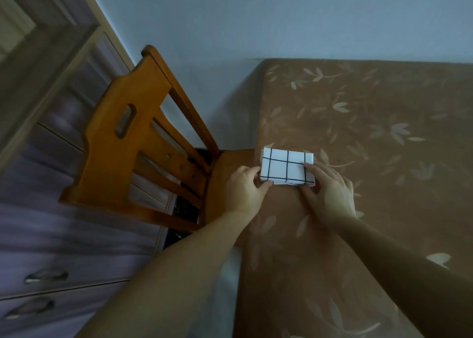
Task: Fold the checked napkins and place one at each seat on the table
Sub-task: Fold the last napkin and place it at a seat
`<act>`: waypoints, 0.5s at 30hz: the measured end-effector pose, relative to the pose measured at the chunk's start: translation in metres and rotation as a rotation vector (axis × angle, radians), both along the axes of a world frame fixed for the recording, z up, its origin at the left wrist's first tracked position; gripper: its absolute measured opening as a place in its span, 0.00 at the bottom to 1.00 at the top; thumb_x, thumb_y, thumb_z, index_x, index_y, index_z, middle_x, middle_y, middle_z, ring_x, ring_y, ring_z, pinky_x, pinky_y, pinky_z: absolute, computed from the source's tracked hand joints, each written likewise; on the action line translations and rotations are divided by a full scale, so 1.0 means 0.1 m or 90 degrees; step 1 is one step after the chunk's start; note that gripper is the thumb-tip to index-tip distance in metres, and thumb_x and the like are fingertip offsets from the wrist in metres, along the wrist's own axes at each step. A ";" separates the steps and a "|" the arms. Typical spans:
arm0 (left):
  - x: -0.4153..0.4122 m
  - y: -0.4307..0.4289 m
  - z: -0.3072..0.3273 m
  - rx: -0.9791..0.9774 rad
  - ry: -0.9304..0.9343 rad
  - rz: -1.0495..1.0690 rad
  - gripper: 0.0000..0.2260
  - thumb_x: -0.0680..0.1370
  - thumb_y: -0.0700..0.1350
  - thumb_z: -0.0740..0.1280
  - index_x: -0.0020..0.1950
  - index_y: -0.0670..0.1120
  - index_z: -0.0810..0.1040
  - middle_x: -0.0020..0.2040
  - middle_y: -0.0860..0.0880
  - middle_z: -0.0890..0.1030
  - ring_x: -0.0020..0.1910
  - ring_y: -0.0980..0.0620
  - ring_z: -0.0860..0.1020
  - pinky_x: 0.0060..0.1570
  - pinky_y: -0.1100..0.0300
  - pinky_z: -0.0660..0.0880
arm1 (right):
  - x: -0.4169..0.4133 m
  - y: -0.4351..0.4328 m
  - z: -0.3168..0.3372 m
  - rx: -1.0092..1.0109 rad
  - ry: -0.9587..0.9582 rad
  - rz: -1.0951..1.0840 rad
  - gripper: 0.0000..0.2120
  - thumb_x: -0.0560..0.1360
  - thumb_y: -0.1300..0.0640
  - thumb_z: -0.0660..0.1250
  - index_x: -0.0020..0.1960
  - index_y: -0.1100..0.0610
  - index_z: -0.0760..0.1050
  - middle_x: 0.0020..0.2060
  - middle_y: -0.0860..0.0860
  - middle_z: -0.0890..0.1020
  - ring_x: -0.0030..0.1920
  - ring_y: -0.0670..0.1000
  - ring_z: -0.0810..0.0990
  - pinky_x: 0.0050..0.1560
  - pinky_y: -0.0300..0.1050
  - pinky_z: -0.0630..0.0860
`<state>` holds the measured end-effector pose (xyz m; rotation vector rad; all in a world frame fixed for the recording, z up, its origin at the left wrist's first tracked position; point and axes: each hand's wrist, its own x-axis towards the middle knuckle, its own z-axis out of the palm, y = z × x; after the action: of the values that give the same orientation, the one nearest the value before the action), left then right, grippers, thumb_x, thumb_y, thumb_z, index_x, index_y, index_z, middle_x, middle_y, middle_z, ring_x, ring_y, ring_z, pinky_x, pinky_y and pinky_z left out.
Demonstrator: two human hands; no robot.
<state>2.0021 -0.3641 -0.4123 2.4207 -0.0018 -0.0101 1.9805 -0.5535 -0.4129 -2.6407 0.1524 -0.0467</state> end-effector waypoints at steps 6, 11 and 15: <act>0.14 0.01 -0.04 -0.022 -0.004 0.015 0.17 0.75 0.49 0.72 0.62 0.45 0.80 0.52 0.47 0.79 0.53 0.49 0.76 0.51 0.57 0.74 | 0.13 0.06 -0.02 -0.009 -0.004 -0.012 0.23 0.76 0.50 0.66 0.71 0.48 0.71 0.72 0.46 0.72 0.72 0.51 0.67 0.69 0.52 0.56; 0.14 0.04 -0.08 -0.019 -0.011 0.027 0.16 0.75 0.49 0.72 0.62 0.46 0.80 0.53 0.47 0.79 0.54 0.49 0.76 0.50 0.61 0.72 | 0.17 0.13 -0.02 -0.002 -0.016 -0.018 0.22 0.76 0.51 0.67 0.70 0.48 0.72 0.71 0.45 0.72 0.71 0.49 0.68 0.68 0.51 0.56; 0.14 0.04 -0.08 -0.013 0.000 0.023 0.17 0.76 0.50 0.71 0.63 0.47 0.79 0.54 0.47 0.78 0.55 0.50 0.76 0.50 0.60 0.73 | 0.16 0.13 0.00 0.002 -0.020 -0.024 0.22 0.75 0.51 0.66 0.69 0.48 0.72 0.70 0.45 0.73 0.71 0.49 0.69 0.68 0.52 0.56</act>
<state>2.0163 -0.3600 -0.4206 2.3993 0.0409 0.0055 1.9962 -0.5402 -0.4134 -2.6326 0.1918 -0.1010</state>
